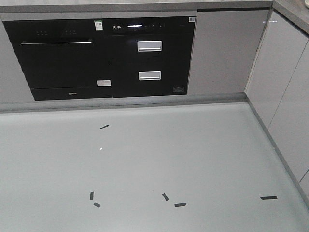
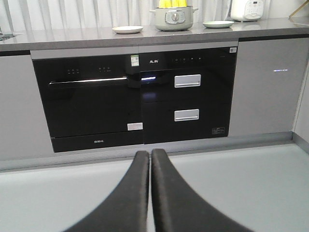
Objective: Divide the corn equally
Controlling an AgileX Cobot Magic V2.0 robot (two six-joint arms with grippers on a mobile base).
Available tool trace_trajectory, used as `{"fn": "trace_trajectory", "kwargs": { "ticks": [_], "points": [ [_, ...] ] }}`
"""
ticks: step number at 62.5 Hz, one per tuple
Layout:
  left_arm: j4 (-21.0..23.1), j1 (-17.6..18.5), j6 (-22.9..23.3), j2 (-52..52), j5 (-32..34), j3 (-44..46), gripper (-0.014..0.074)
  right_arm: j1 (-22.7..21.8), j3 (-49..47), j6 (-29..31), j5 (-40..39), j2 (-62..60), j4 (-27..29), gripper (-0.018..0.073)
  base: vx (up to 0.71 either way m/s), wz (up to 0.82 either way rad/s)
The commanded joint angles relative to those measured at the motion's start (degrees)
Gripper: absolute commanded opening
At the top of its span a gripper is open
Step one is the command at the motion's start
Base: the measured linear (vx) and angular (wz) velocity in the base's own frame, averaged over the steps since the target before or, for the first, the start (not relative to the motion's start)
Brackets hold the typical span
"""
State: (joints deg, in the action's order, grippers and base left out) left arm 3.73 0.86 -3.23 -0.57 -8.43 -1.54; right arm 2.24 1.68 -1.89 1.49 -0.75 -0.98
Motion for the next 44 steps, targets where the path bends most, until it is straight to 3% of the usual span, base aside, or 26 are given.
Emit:
{"fn": "trace_trajectory", "kwargs": {
  "ticks": [1,44],
  "points": [
    [0.1,0.0,0.6,-1.0,4.5,-0.2,-0.0007,-0.4,0.5,0.5,-4.1,-0.2,-0.6,-0.0004,0.0,0.0],
    [0.1,0.0,0.6,-1.0,4.5,-0.2,-0.0007,-0.4,0.5,0.5,-4.1,-0.2,-0.6,-0.0004,0.0,0.0]
  ]
}}
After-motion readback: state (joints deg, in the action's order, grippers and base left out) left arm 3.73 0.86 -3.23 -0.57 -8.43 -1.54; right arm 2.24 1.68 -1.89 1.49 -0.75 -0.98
